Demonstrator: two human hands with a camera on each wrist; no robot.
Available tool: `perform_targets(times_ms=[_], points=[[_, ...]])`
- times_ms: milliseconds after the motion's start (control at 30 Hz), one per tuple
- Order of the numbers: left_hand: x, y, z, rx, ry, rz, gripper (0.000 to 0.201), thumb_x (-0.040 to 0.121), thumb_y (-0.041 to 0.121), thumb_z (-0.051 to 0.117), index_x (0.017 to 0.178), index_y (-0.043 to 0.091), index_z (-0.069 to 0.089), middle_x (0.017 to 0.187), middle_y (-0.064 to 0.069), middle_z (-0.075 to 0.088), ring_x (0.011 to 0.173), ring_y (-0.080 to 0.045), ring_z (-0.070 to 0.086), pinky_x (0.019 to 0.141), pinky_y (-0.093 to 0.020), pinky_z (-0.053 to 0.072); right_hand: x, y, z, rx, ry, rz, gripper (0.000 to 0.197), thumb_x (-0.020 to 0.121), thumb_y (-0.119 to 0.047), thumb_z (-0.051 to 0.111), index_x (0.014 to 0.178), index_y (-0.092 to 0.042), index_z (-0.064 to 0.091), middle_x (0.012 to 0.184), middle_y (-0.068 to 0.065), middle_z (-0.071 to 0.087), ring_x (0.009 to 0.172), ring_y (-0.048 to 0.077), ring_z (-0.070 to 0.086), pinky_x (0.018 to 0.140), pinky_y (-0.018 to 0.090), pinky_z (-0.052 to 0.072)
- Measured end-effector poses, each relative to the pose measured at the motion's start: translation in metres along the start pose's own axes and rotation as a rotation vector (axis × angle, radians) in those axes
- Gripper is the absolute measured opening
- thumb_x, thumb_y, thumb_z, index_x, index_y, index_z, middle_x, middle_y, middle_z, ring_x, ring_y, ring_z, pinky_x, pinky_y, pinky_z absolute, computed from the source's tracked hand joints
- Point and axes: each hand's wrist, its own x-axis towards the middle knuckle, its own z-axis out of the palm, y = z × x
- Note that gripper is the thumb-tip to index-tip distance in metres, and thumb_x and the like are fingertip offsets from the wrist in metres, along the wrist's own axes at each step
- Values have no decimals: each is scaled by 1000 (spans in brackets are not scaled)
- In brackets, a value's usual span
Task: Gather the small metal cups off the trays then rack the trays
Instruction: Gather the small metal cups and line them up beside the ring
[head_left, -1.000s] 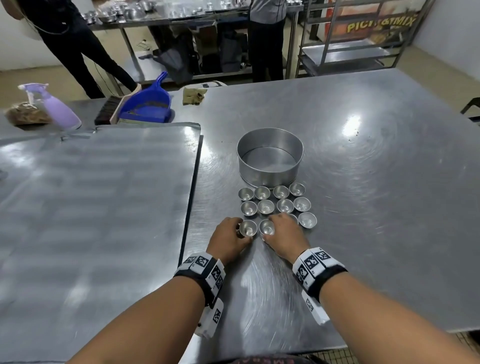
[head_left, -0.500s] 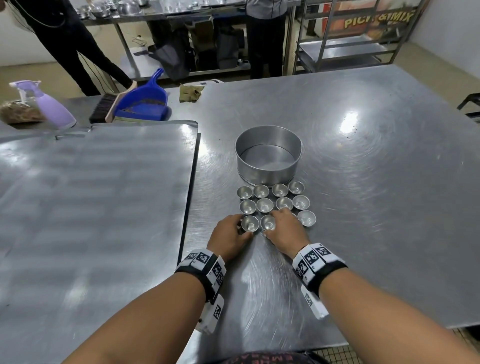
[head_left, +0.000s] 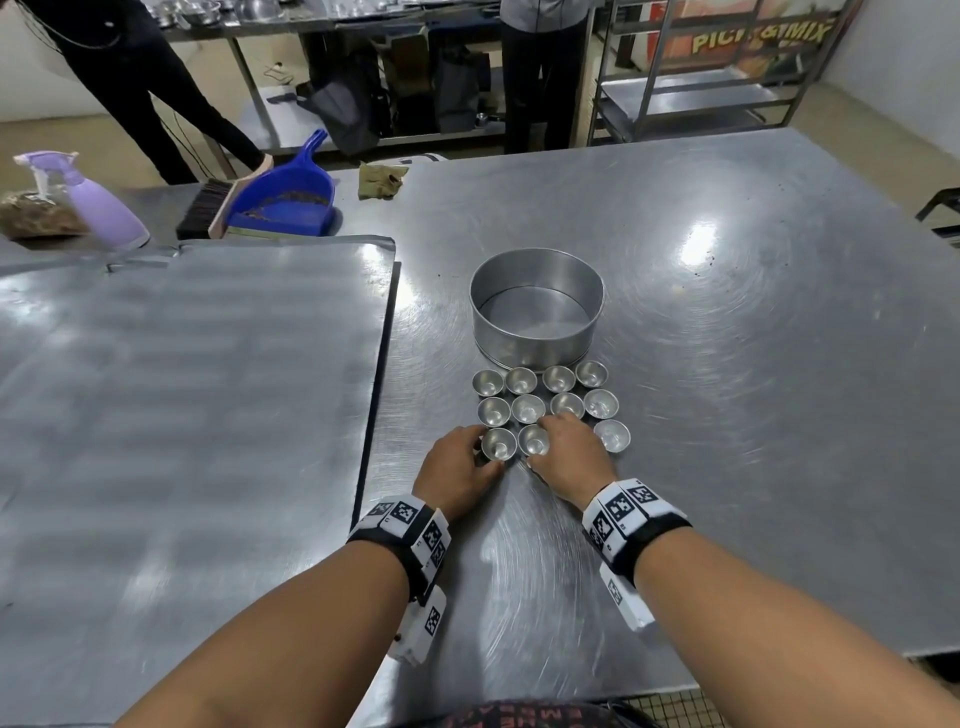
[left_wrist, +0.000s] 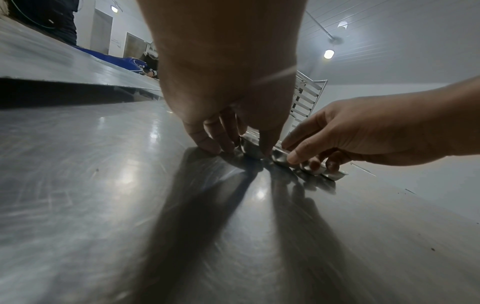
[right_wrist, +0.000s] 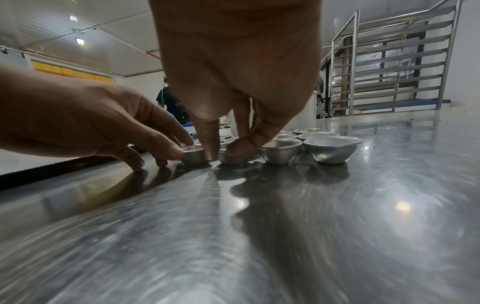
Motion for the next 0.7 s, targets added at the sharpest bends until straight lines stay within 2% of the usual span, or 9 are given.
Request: perform_targets(times_ms=[167, 367, 533, 633, 700], points=[[-3, 2, -1, -31, 9, 7, 31, 87, 41, 69, 110, 20, 68, 100, 3, 68, 86, -13, 63, 81, -34, 52, -1, -1, -1, 0, 5, 4, 30, 87, -22, 64, 115, -14, 61, 124, 8, 53, 109, 32, 59, 84, 36, 45], [-3, 3, -1, -28, 11, 10, 33, 87, 36, 72, 113, 15, 67, 92, 8, 63, 82, -10, 60, 78, -30, 49, -4, -3, -4, 32, -4, 24, 43, 84, -29, 67, 124, -13, 59, 128, 6, 52, 113, 31, 57, 88, 35, 45], [-4, -5, -3, 34, 33, -66, 58, 87, 43, 70, 136, 15, 55, 118, -5, 63, 101, -17, 61, 85, -28, 47, -4, -13, -13, 52, 54, 14, 47, 86, -35, 63, 128, -14, 58, 126, 7, 54, 115, 29, 56, 91, 35, 44], [-11, -6, -13, 46, 73, -85, 60, 87, 46, 69, 137, 16, 54, 120, -4, 63, 101, -16, 61, 85, -26, 47, -3, -27, -19, 73, 51, -4, 47, 87, -42, 63, 127, -17, 59, 127, 4, 55, 118, 26, 53, 94, 37, 43], [-19, -10, -24, 50, 113, -102, 57, 88, 45, 69, 136, 17, 55, 119, -3, 63, 99, -14, 60, 84, -25, 45, -3, -41, -19, 89, 47, -43, 42, 86, -43, 62, 118, -16, 62, 124, 4, 57, 114, 27, 55, 88, 36, 44]])
